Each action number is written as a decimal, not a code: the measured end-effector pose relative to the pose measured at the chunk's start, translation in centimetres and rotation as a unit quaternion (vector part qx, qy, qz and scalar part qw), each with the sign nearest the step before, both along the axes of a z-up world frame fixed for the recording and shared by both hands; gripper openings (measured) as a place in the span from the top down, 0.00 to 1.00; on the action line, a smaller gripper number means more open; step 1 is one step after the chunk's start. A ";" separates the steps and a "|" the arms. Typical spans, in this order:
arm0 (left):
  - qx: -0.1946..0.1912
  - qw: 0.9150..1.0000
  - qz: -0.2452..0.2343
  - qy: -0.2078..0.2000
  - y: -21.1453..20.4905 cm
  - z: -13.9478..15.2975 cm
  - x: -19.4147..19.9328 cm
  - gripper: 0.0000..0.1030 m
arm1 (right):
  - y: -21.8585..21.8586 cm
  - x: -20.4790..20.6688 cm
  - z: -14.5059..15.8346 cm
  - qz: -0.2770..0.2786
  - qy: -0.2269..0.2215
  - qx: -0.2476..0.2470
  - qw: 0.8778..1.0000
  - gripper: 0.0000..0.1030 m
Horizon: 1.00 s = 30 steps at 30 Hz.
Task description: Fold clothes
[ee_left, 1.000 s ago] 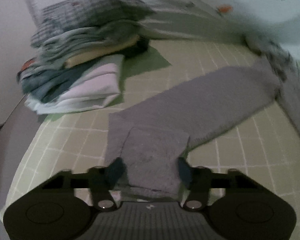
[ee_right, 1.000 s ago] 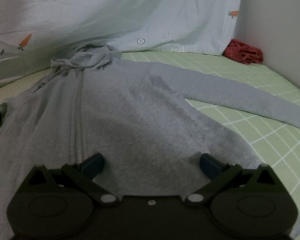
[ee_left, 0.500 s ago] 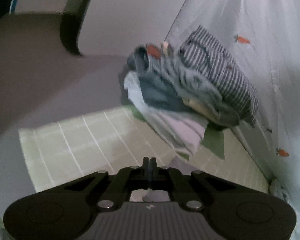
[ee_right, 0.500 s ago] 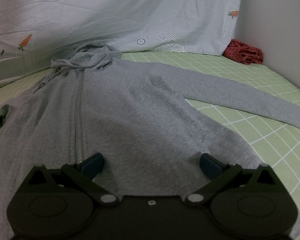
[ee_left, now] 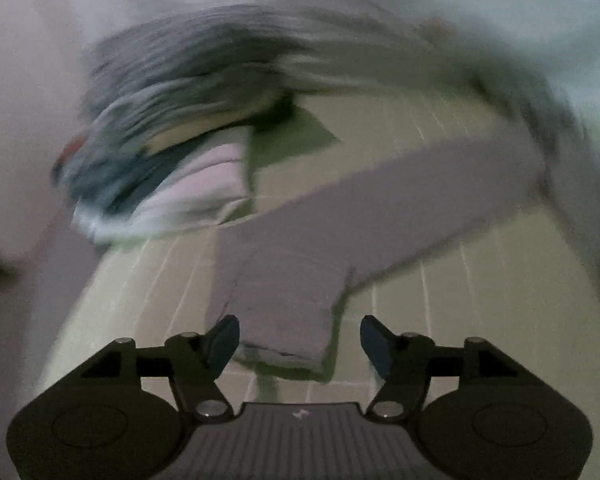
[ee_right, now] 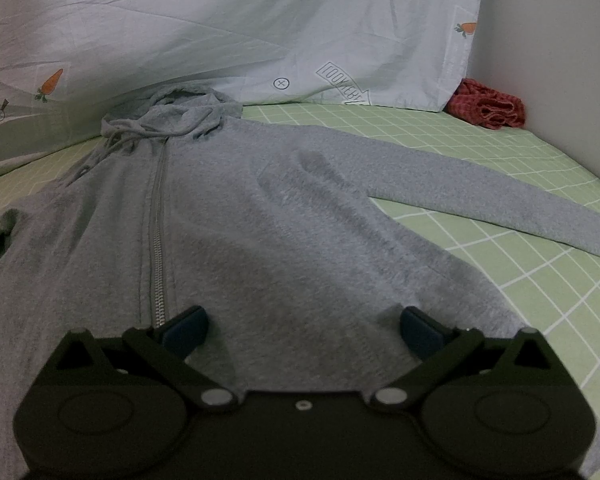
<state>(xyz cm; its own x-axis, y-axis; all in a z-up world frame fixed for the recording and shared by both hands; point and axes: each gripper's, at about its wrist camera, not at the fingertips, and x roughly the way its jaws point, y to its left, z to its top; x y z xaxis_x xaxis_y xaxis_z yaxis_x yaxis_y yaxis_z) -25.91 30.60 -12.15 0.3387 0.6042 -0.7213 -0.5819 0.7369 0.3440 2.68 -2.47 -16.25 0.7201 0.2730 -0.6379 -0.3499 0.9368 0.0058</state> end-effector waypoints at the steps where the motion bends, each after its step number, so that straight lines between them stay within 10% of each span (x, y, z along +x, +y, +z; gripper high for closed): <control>1: 0.029 0.998 -0.025 0.040 -0.5 -0.8 0.8 0.34 | 0.0 0.0 0.0 0.000 0.000 0.000 1.000 0.00; 7: 0.091 0.987 -0.078 0.106 -1.4 -1.9 1.5 0.35 | 0.0 0.0 0.0 -0.001 0.000 0.000 1.000 0.00; 16: 0.104 0.985 -0.078 0.117 -0.7 -1.3 0.8 0.81 | 0.1 -0.1 -0.1 -0.002 -0.001 0.000 1.000 0.00; 20: 0.106 0.989 -0.049 0.086 0.0 -0.5 1.0 0.93 | 0.1 -0.1 -0.1 -0.003 -0.001 0.000 1.000 0.00; 24: 0.010 0.995 0.069 -0.068 2.8 3.3 -0.7 0.96 | 0.2 -0.2 -0.1 -0.004 -0.001 0.000 1.000 0.00; 26: -0.095 0.954 0.170 -0.228 5.4 5.6 -4.1 0.96 | 0.2 -0.2 -0.1 -0.004 -0.001 0.000 1.000 0.00; 30: -0.125 0.879 0.308 -0.342 8.9 7.0 -8.8 0.97 | 0.2 -0.2 -0.1 -0.004 -0.001 0.000 1.000 0.00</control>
